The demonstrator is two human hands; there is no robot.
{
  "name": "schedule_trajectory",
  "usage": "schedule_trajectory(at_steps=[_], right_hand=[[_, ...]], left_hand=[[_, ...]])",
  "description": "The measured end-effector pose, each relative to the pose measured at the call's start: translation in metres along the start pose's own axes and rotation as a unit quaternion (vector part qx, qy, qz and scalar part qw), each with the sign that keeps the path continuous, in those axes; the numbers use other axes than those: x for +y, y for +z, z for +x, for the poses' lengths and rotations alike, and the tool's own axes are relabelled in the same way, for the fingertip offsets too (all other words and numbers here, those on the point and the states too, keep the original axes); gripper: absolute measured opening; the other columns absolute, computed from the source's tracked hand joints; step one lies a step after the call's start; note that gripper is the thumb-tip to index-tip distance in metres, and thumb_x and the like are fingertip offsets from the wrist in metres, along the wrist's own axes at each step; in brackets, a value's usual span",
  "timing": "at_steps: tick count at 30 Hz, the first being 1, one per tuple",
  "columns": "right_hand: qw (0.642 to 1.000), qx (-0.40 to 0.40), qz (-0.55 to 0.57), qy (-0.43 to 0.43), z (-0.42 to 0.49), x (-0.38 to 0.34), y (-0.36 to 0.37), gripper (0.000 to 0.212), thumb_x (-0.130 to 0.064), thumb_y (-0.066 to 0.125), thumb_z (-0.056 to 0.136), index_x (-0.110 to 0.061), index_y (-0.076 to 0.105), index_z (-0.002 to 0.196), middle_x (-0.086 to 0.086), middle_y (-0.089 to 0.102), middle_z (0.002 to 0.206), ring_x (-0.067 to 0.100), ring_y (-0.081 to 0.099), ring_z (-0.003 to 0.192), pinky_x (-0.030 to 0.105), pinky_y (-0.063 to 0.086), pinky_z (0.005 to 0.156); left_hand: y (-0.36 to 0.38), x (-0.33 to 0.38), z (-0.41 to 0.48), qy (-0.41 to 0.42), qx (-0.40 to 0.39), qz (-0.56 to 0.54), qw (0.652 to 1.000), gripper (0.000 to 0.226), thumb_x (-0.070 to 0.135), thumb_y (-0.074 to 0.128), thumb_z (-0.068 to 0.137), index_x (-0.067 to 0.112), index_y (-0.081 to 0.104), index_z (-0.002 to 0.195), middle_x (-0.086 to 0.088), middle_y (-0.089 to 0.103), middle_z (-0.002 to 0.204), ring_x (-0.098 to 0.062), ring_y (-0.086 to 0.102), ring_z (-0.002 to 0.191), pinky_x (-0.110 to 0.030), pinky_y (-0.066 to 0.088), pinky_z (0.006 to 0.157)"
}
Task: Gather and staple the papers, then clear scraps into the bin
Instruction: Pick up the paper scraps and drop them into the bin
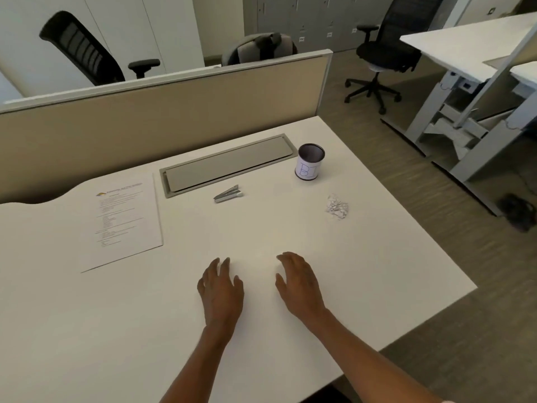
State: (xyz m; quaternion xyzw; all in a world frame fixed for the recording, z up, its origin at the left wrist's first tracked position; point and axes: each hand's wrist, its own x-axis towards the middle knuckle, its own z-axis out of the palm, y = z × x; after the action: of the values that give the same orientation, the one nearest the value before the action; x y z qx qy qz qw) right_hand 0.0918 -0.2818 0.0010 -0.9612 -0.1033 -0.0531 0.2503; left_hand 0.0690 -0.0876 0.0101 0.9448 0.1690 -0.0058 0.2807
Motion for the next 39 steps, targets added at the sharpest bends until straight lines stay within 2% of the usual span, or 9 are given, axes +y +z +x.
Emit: schedule_trajectory(at_steps=[5,10,18,22,25,29,32,35,39], right_hand=[[0.998,0.045,0.008,0.05,0.025,0.077,-0.047,0.039,-0.018,0.071,0.09,-0.012,0.064,0.127,0.005,0.067,0.125,0.026,0.064,0.118,0.041,0.055,0.099],[0.991,0.05,0.023,0.12,0.07,0.149,-0.077,0.043,-0.021,0.073,0.09,-0.011,0.061,0.13,0.008,0.063,0.127,0.03,0.059,0.118,0.046,0.054,0.096],[0.984,-0.038,0.09,0.152,0.141,0.207,-0.089,0.073,-0.027,0.079,0.089,-0.008,0.044,0.151,0.012,0.048,0.147,0.03,0.044,0.138,0.044,0.048,0.105],[0.986,-0.047,0.101,0.125,0.157,0.216,-0.087,0.06,-0.012,0.08,0.087,-0.006,0.055,0.142,0.012,0.056,0.137,0.032,0.051,0.13,0.048,0.051,0.102],[0.99,-0.026,0.095,0.104,0.163,0.219,-0.085,0.041,-0.003,0.08,0.083,-0.005,0.068,0.122,0.011,0.063,0.12,0.032,0.059,0.115,0.048,0.056,0.091],[0.992,-0.004,0.085,0.09,0.168,0.223,-0.085,0.018,0.002,0.075,0.085,-0.007,0.074,0.1,0.01,0.066,0.101,0.031,0.065,0.097,0.044,0.057,0.081],[0.988,0.008,0.111,0.104,0.172,0.226,-0.088,0.016,0.006,0.071,0.086,-0.006,0.076,0.093,0.01,0.07,0.095,0.027,0.068,0.086,0.038,0.057,0.075],[0.979,0.005,0.152,0.133,0.176,0.229,-0.095,0.015,0.007,0.073,0.086,-0.007,0.079,0.09,0.009,0.075,0.092,0.021,0.07,0.082,0.032,0.058,0.077],[0.947,-0.01,0.246,0.205,0.184,0.226,-0.112,0.012,0.002,0.077,0.086,-0.009,0.082,0.089,0.0,0.079,0.084,0.012,0.072,0.075,0.016,0.054,0.072]], left_hand=[[0.039,0.061,0.012,0.029,-0.042,0.001,0.999,0.063,0.027,0.06,0.104,0.012,0.04,0.162,-0.016,0.032,0.173,-0.032,0.026,0.162,-0.047,0.02,0.132],[0.078,0.112,0.03,0.051,-0.079,0.001,0.996,0.072,0.038,0.058,0.106,0.015,0.027,0.167,-0.011,0.013,0.179,-0.027,0.006,0.167,-0.045,0.006,0.134],[0.118,0.152,0.051,0.024,-0.034,0.021,0.999,0.058,0.027,0.047,0.111,0.011,0.034,0.165,-0.013,0.017,0.178,-0.028,0.009,0.167,-0.05,0.008,0.136],[0.132,0.148,0.047,0.038,0.024,0.054,0.998,0.059,0.032,0.031,0.109,0.011,0.038,0.163,-0.014,0.025,0.176,-0.028,0.017,0.166,-0.05,0.01,0.135],[0.141,0.149,0.045,0.036,0.04,0.079,0.995,0.062,0.035,0.023,0.108,0.011,0.036,0.164,-0.012,0.024,0.177,-0.026,0.016,0.166,-0.049,0.009,0.135],[0.145,0.151,0.045,0.022,0.044,0.102,0.994,0.062,0.033,0.024,0.108,0.012,0.035,0.165,-0.01,0.022,0.178,-0.023,0.015,0.166,-0.049,0.01,0.135],[0.146,0.151,0.045,0.02,0.046,0.11,0.993,0.061,0.033,0.026,0.108,0.013,0.035,0.165,-0.009,0.023,0.177,-0.023,0.016,0.166,-0.05,0.012,0.135],[0.145,0.153,0.044,0.018,0.052,0.116,0.992,0.061,0.033,0.027,0.107,0.012,0.038,0.163,-0.01,0.027,0.176,-0.024,0.019,0.165,-0.05,0.015,0.134],[0.143,0.157,0.045,0.009,0.06,0.114,0.992,0.059,0.032,0.032,0.106,0.012,0.042,0.161,-0.01,0.031,0.175,-0.025,0.023,0.164,-0.048,0.015,0.134]])
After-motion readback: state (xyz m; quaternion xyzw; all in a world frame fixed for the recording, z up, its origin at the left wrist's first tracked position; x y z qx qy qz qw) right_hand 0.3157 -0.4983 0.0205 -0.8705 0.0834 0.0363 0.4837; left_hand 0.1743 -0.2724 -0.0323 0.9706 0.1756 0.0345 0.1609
